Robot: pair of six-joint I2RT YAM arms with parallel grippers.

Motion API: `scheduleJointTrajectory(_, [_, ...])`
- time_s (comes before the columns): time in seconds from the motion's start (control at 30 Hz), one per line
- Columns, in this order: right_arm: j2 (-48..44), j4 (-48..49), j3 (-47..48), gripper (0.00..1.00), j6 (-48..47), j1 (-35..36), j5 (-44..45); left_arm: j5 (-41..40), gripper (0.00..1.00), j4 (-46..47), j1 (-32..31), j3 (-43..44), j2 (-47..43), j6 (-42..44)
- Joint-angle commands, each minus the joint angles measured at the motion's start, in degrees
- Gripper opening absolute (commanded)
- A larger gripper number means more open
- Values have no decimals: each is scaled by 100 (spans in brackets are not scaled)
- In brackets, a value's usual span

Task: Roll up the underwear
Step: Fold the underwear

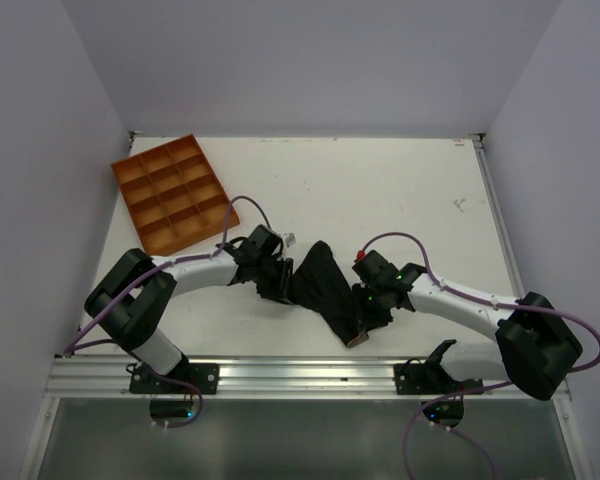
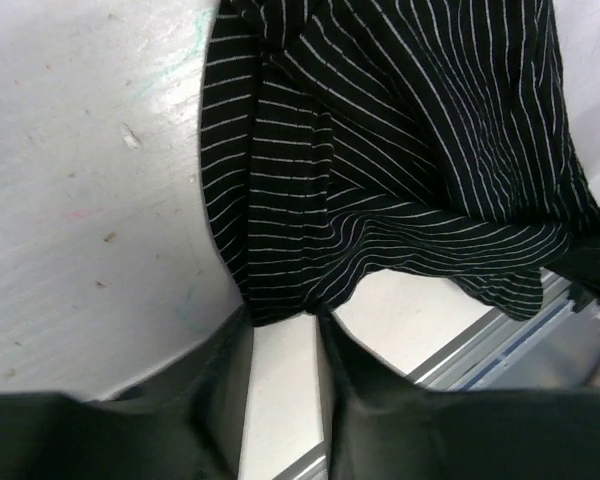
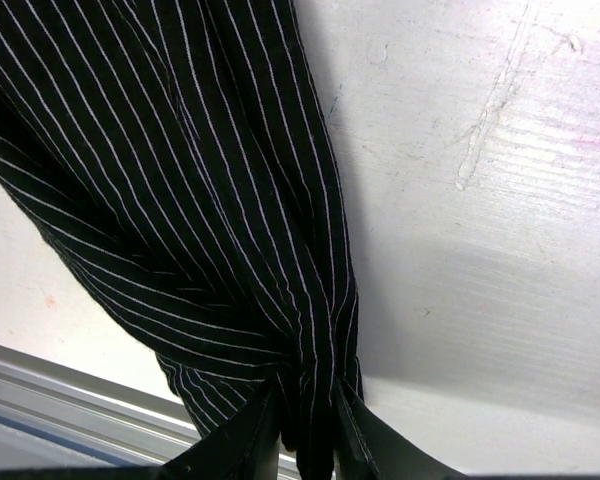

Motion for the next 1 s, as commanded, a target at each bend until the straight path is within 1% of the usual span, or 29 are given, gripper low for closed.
scheduleJointTrajectory(0.0, [-81, -270, -154, 29, -46, 39, 118, -162, 23, 74, -53, -81, 61, -123])
scheduleJointTrajectory(0.07, [-81, -270, -171, 29, -64, 39, 101, -284, 10, -126, -53, 68, -1, -123])
scheduleJointTrajectory(0.1, [-64, -244, -171, 29, -64, 39, 92, -328, 1, -198, -53, 165, -18, -132])
scheduleJointTrajectory(0.2, [-11, -174, -198, 29, -73, 39, 22, -417, 0, -479, -53, 656, -1, -115])
scheduleJointTrajectory(0.23, [7, -165, -189, 29, -73, 39, 30, -417, 0, -549, -53, 988, 17, -115])
scheduleJointTrajectory(0.33, [24, -156, -154, 29, -99, 39, 39, -460, 0, -883, -53, 1456, 166, -71])
scheduleJointTrajectory(0.37, [24, -156, -128, 29, -99, 39, 39, -496, 0, -1067, -53, 1736, 271, -18])
scheduleJointTrajectory(0.53, [42, -191, -101, 29, -134, 39, 57, -610, 0, -1305, -44, 2204, 578, 114])
scheduleJointTrajectory(0.67, [42, -156, -162, 29, -99, 48, 39, -593, 0, -1297, -26, 2573, 860, 88])
scheduleJointTrajectory(0.8, [33, -121, -206, 29, -64, 30, 4, -391, 0, -1051, -9, 3030, 1211, 8])
scheduleJointTrajectory(0.9, [16, -174, -171, 29, -99, 39, 39, -364, 0, -1139, -9, 3468, 1641, 70])
scheduleJointTrajectory(0.97, [7, -156, -189, 29, -82, 39, 39, -321, 0, -1104, 0, 3593, 1748, 96])
